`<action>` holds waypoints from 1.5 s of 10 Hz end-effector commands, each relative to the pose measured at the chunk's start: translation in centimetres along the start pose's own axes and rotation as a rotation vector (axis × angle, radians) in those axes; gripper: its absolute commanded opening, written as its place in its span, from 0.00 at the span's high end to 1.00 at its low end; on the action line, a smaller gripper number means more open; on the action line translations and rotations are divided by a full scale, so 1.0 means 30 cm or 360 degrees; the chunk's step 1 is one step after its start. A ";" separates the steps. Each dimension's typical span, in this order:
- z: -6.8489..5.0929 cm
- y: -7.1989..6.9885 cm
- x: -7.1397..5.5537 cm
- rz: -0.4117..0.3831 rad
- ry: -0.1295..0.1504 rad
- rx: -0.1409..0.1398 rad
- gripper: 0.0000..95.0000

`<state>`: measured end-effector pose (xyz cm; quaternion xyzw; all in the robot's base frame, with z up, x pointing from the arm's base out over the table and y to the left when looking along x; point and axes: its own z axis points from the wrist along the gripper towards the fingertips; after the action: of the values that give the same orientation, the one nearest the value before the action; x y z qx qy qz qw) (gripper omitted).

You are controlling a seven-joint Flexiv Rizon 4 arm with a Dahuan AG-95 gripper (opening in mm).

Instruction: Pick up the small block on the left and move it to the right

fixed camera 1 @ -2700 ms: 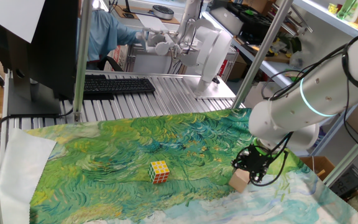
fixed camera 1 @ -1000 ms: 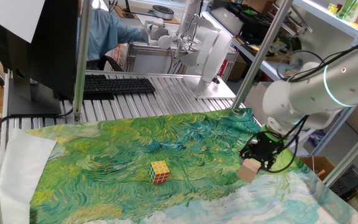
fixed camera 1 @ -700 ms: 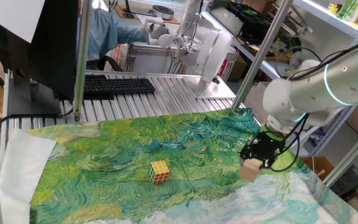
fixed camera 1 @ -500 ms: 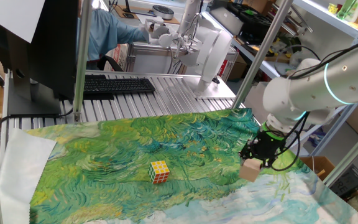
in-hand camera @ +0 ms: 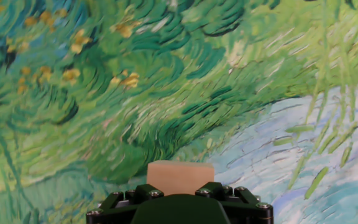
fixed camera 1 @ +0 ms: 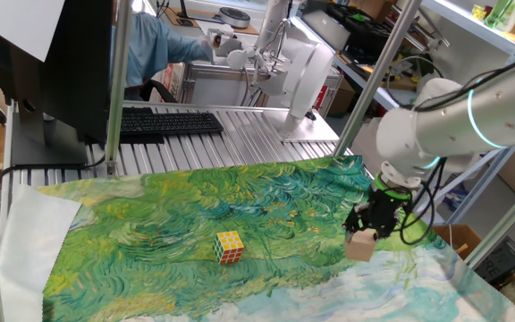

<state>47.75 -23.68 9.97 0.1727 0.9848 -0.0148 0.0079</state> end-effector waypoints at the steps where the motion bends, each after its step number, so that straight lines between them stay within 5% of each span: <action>1: 0.005 0.022 0.018 0.0048 -0.0008 0.0000 1.00; 8: -0.023 0.156 0.076 0.0153 0.0002 -0.0010 1.00; 13: -0.052 0.254 0.112 0.0182 0.0018 -0.0089 1.00; 15: -0.041 0.267 0.119 0.0202 0.0015 -0.0188 1.00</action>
<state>46.77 -14.93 11.02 0.2320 0.9721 0.0323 0.0147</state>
